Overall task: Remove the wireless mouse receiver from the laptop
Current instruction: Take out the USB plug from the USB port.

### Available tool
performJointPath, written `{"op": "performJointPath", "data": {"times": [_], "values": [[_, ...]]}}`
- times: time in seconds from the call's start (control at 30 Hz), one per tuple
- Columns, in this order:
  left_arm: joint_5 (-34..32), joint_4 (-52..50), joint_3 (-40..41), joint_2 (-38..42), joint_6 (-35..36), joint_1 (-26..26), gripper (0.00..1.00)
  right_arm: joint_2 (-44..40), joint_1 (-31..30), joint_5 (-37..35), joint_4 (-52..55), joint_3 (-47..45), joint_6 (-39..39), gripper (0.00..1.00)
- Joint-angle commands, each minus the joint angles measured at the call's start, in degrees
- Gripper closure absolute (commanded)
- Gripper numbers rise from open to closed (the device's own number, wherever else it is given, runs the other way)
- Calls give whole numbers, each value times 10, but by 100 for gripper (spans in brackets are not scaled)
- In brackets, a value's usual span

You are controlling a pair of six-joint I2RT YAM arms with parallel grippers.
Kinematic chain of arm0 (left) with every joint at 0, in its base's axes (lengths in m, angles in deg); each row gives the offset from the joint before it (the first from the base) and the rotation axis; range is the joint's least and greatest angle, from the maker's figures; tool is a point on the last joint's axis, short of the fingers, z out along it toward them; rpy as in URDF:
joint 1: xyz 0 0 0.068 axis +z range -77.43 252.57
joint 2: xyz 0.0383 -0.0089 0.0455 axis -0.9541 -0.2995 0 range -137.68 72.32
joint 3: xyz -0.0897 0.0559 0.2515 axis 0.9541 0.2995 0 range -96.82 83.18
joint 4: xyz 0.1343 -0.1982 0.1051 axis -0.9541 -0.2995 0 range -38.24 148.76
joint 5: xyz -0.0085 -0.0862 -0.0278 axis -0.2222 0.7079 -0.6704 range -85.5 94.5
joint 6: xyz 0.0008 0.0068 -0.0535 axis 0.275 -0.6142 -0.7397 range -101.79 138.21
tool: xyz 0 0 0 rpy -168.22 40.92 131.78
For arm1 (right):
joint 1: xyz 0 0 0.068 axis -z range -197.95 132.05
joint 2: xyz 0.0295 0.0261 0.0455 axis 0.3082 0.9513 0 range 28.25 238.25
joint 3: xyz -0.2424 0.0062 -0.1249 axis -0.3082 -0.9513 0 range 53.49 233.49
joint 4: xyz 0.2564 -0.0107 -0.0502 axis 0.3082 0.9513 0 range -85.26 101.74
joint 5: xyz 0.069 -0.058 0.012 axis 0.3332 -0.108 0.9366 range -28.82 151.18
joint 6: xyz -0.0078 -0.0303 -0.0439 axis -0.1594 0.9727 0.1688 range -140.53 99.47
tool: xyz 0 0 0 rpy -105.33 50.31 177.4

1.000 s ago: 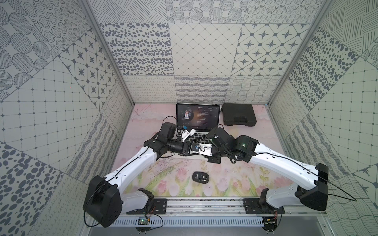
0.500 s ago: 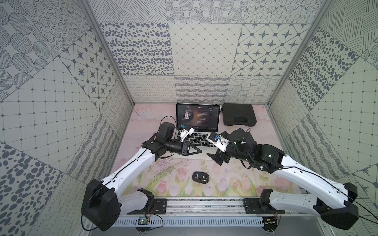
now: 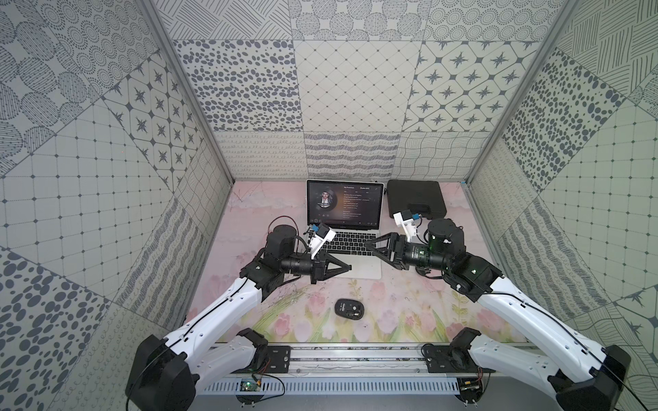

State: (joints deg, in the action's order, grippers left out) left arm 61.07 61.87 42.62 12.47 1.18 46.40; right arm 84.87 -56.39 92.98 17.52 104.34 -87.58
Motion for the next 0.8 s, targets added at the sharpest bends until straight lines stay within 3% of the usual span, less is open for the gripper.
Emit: {"op": "performJointPath", "data": {"times": [0.0, 0.23, 0.4, 0.77], "values": [[34, 148, 14, 25, 86, -3, 100, 3, 4, 98, -150, -39, -218, 32], [53, 136, 19, 69, 148, -6, 100, 26, -7, 130, -247, -80, -297, 37], [90, 100, 11, 77, 173, -6, 100, 44, -36, 140, -247, -70, -295, 42], [101, 57, 1, 79, 208, -6, 100, 26, -81, 119, -188, -53, -283, 54]]}}
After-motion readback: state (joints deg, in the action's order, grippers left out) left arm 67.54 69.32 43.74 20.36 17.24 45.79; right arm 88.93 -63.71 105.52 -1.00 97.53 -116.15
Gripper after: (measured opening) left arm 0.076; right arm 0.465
